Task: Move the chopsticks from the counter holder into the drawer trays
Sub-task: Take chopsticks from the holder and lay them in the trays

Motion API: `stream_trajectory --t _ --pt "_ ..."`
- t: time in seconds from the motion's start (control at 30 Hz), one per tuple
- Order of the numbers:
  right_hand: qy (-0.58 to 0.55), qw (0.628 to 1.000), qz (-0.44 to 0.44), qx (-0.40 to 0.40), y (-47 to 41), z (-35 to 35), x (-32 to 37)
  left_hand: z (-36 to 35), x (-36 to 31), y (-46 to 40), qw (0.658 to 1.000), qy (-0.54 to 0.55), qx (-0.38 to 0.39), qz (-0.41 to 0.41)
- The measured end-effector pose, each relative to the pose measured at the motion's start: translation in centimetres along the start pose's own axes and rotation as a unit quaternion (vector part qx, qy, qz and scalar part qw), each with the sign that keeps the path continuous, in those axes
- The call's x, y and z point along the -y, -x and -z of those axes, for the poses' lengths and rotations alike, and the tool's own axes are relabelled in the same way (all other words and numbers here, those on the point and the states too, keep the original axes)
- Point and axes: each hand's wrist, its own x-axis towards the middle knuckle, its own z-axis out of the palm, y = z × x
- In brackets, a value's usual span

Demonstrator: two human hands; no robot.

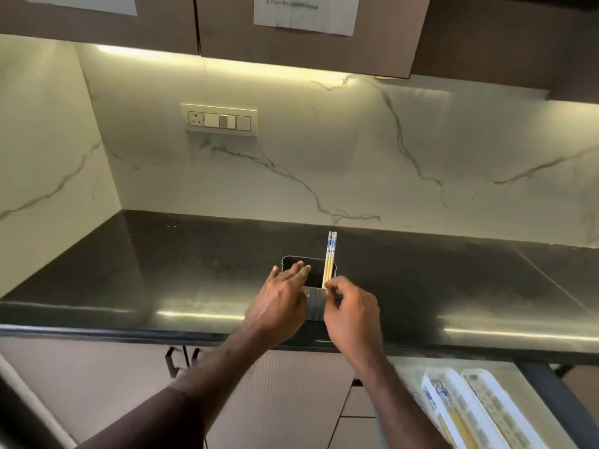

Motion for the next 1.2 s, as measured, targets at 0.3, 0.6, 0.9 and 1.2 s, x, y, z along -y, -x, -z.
stream_trajectory --t 0.3,0.6,0.9,1.2 --pt "-0.004 0.998 -0.064 0.008 -7.2 -6.4 -4.0 -4.9 5.2 -6.4 0.998 -0.012 0.067 0.014" --pt "0.013 0.988 -0.146 0.041 -12.5 -9.6 -8.1 -9.5 7.3 -13.2 0.993 0.013 0.106 0.050" --pt "0.059 0.971 -0.215 0.083 -15.9 -10.6 -9.1 -12.4 7.9 -17.5 0.991 0.096 0.035 0.089" --pt "0.102 0.957 -0.238 0.134 -17.3 -11.2 -8.9 -13.6 8.9 -19.7 0.974 0.186 0.054 0.121"
